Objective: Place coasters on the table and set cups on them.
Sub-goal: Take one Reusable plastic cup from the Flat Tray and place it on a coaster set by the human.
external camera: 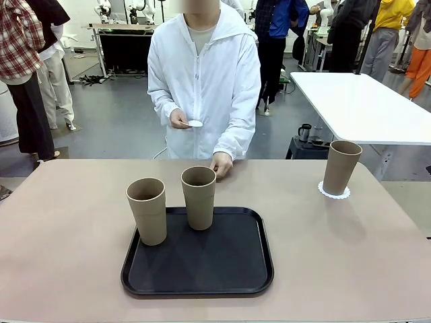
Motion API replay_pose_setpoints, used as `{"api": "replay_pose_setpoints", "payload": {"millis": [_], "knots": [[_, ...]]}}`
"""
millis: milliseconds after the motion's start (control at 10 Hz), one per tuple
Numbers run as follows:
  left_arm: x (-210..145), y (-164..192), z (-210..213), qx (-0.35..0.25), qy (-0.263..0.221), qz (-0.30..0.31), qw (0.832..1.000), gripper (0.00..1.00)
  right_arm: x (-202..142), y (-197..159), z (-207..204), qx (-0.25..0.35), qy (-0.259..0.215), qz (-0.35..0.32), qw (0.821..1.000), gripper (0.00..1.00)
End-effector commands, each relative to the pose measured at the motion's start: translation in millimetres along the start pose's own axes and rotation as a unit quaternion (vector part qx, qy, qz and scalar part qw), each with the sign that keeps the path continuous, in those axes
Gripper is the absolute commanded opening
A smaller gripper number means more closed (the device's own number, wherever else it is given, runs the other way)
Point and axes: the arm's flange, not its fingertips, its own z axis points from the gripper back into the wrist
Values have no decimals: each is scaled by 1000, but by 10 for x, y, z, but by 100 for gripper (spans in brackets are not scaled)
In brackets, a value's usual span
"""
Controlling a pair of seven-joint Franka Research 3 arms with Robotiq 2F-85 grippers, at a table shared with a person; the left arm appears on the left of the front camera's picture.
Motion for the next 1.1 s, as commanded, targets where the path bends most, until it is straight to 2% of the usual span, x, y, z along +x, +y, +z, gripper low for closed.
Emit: {"api": "replay_pose_setpoints", "payload": {"millis": [0,1000], "knots": [[-5,-2,9,-8,-4,-6,1000,100,-3,-6,-5,1,-4,-1,1000,100],[-5,-2,9,-8,-4,-6,1000,100,-3,-6,-5,1,-4,-1,1000,100]]}}
